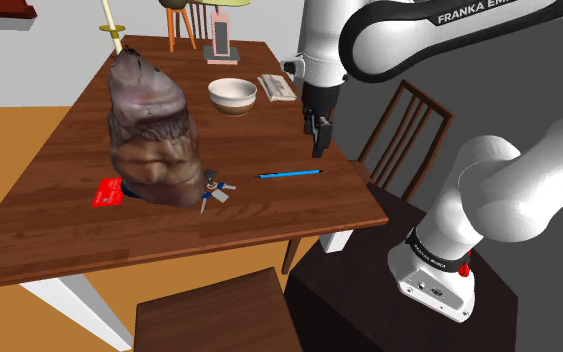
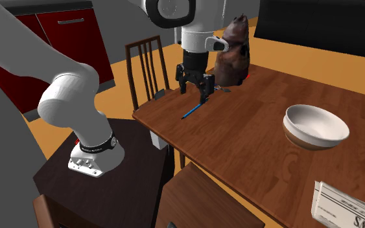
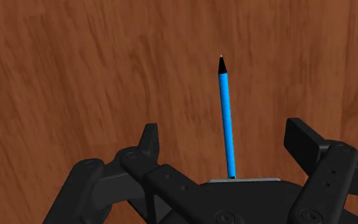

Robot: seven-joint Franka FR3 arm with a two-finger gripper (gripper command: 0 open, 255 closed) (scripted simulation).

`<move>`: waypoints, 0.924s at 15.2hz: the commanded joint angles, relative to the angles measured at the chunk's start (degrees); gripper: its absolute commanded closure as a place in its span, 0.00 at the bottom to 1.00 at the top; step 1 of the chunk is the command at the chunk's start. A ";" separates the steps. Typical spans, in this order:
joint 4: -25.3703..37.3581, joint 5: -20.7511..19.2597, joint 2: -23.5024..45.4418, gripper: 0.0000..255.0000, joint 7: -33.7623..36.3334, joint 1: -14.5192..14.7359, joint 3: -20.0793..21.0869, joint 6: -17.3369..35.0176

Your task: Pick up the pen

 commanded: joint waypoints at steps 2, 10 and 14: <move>-1.93 -0.20 1.76 0.00 -2.77 1.97 0.83 2.73; -5.61 -0.56 5.02 0.00 -2.19 1.81 0.89 9.66; -5.58 -0.56 5.14 1.00 -2.16 1.82 0.91 9.74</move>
